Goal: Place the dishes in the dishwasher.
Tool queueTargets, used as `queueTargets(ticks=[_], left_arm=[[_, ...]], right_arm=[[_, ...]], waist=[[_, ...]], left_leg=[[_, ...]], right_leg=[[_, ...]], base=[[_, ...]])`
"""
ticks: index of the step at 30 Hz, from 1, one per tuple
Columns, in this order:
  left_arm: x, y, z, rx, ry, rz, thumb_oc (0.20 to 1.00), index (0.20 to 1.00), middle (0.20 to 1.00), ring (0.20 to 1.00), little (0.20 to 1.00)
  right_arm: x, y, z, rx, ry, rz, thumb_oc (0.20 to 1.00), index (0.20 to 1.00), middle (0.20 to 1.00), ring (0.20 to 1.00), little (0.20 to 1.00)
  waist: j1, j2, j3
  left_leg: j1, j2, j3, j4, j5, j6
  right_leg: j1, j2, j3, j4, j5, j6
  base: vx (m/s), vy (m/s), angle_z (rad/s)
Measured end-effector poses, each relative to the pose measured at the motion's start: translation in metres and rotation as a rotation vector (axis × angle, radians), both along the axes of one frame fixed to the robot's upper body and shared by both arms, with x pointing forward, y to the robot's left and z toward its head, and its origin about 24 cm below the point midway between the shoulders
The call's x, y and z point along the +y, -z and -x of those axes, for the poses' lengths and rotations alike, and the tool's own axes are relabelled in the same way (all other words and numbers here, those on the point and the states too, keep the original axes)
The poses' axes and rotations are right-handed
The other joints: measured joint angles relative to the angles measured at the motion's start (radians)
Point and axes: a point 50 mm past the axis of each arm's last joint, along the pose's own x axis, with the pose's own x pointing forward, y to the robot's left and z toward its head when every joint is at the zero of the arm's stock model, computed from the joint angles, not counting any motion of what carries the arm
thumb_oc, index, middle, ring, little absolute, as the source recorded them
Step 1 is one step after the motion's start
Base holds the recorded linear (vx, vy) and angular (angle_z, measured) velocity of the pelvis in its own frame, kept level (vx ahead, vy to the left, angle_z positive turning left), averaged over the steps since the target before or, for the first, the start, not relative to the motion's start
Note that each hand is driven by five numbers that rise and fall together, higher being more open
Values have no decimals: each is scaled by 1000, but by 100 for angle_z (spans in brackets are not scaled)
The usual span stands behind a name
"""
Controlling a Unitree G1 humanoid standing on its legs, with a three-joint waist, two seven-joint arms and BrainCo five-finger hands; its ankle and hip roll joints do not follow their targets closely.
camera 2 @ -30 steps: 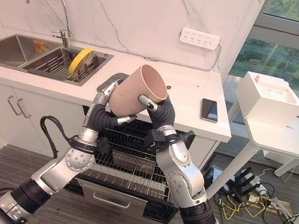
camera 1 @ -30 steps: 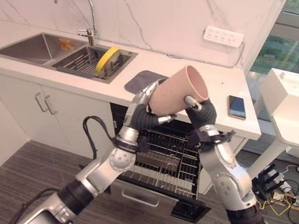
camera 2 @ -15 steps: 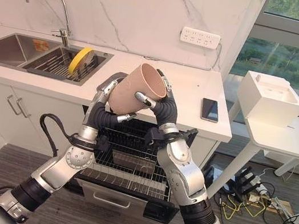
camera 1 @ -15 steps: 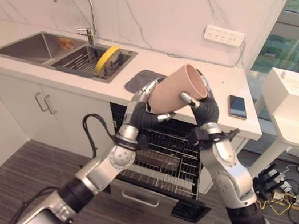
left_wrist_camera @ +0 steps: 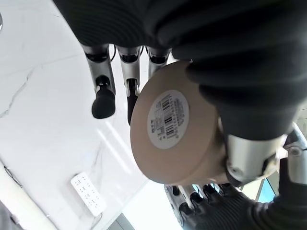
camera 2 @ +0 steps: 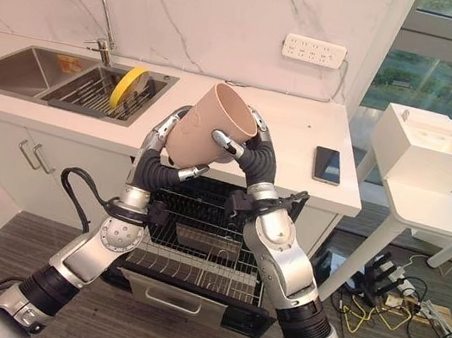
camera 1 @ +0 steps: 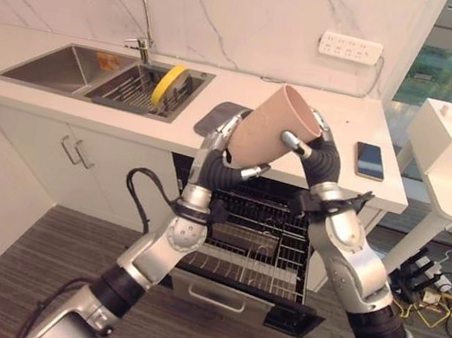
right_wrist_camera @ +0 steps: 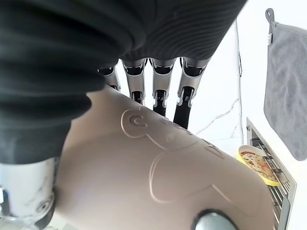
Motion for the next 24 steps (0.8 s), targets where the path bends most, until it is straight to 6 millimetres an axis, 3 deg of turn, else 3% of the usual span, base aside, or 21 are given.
queueTargets(ticks=[1, 2, 8, 15, 21, 24], left_arm=[[0, 1, -1, 27, 20, 20, 523, 523, 523, 523, 523], [0, 1, -1, 42, 31, 30, 1000, 1000, 1000, 1000, 1000], [1, 7, -1, 135, 98, 65, 1000, 1000, 1000, 1000, 1000], [40, 19, 12, 239, 11, 236, 1000, 1000, 1000, 1000, 1000], [51, 19, 16, 254, 5, 291, 1000, 1000, 1000, 1000, 1000], [59, 17, 17, 261, -4, 356, 1000, 1000, 1000, 1000, 1000]], right_arm=[[-1, 1, -1, -2, 7, 14, 200, 200, 200, 200, 200], [-2, 1, -1, -2, 10, 20, 200, 200, 200, 200, 200], [-15, -2, -4, -18, 47, 31, 200, 200, 200, 200, 200], [-45, 6, -3, -6, 160, 82, 200, 200, 200, 200, 200], [-54, 14, 0, 11, 195, 84, 200, 200, 200, 200, 200], [-68, 21, 4, 28, 247, 70, 200, 200, 200, 200, 200]], waist=[[0, 1, 5], [0, 0, 12], [0, -2, 31], [6, -15, 52], [25, -17, 54], [26, -17, 54]], left_leg=[[0, 0, -2, 0, 0, 0], [0, 0, -3, 0, 0, 0], [-1, 0, -7, 0, 0, 0], [-1, -1, -13, 0, 0, 0], [-1, -2, -20, 0, -1, 0], [-2, -1, -20, -1, -2, 0]], right_leg=[[1, 0, -3, 0, 0, 0], [1, 0, -6, 0, 0, 0], [3, 0, -8, 0, -1, 1], [7, 0, -11, 0, -4, 4], [11, -1, -15, 0, -6, 7], [11, -1, -16, 0, -8, 7]], base=[[-10, 2, 4], [-5, -1, 3], [-3, 0, 1], [1, 0, 1], [2, 0, 3], [0, 0, 0]])
